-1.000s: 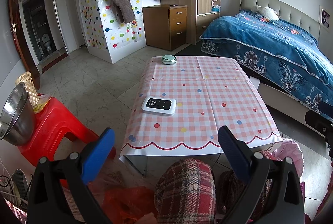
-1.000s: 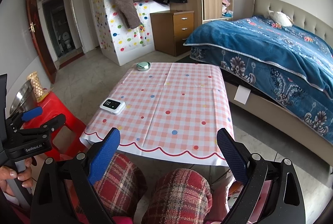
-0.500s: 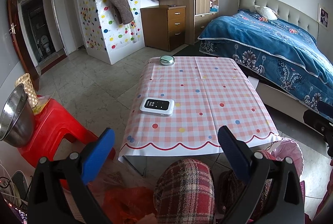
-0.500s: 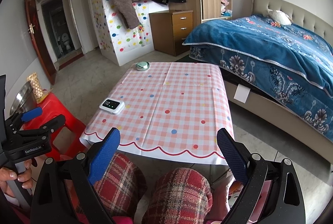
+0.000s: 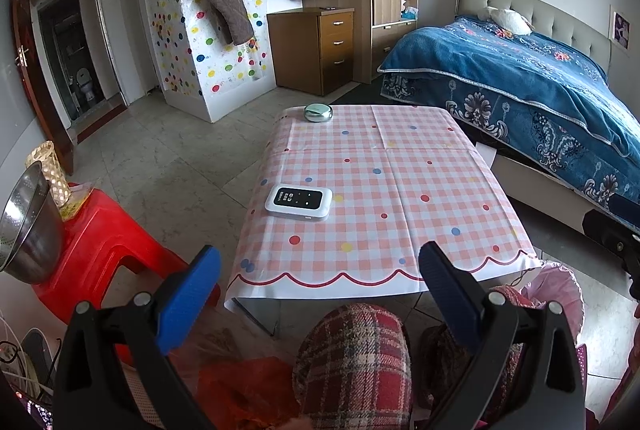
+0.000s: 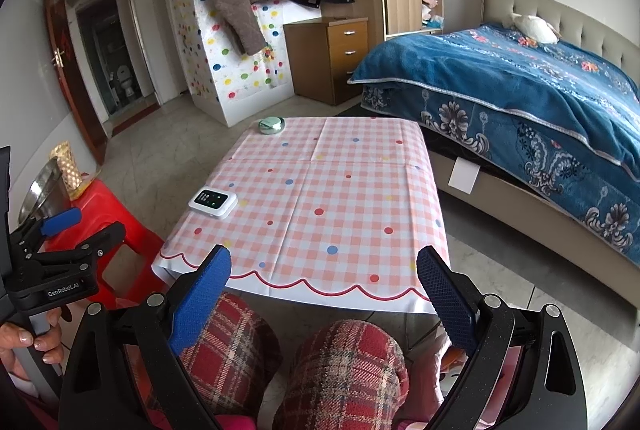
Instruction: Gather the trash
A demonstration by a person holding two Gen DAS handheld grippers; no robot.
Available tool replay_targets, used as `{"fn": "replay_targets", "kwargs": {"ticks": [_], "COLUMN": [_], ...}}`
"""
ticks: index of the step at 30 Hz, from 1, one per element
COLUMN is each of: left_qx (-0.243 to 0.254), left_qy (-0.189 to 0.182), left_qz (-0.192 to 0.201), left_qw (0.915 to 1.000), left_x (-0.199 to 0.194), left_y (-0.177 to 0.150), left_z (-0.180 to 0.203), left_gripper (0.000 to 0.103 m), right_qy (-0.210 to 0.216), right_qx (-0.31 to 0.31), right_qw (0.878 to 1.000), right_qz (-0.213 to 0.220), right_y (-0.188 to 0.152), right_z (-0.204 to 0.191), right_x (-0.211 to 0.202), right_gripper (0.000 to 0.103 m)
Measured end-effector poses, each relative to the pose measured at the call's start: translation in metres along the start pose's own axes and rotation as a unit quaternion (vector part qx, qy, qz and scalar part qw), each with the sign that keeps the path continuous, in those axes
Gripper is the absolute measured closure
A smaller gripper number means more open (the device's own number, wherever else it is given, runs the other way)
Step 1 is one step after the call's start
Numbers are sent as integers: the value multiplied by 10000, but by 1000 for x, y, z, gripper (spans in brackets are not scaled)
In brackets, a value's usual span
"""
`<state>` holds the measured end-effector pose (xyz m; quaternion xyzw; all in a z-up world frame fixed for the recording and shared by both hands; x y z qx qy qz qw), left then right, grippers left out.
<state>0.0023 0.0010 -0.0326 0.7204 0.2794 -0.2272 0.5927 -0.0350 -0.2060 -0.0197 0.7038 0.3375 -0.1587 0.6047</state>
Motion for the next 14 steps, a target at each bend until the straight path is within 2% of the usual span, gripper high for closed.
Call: {"fn": "replay_targets", "kwargs": {"ticks": [7,13,14], "left_qx": [20,-253,-304], "left_qy": [-367,-380,-366], "left_qz": [90,-26,-12], "left_qw": [9993,9990,9989], "left_x": [14,39,44], "left_y": [1,1,1], "left_z": [4,-2,-5], "left_gripper": [7,7,7], "right_qy": [-6,17,21], "right_qx": [62,65,80], "right_qw": [9999,9989,9983], "right_qz": [-114,-458,-573], "right_y": [-1,-1,-3], "right_z": [-1,-1,-2], "right_x": [12,55,73], "right_gripper": [10,10,10]}}
Point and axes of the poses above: each gripper's, at about its wrist camera, not at the fingertips, and x roughly the way its jaws point, z to its right, y to its top, the point moved 5 cm from there along x, roughly the way its jaws point, and after that the axes turned 11 degrees about y, right-handed, at the moved point
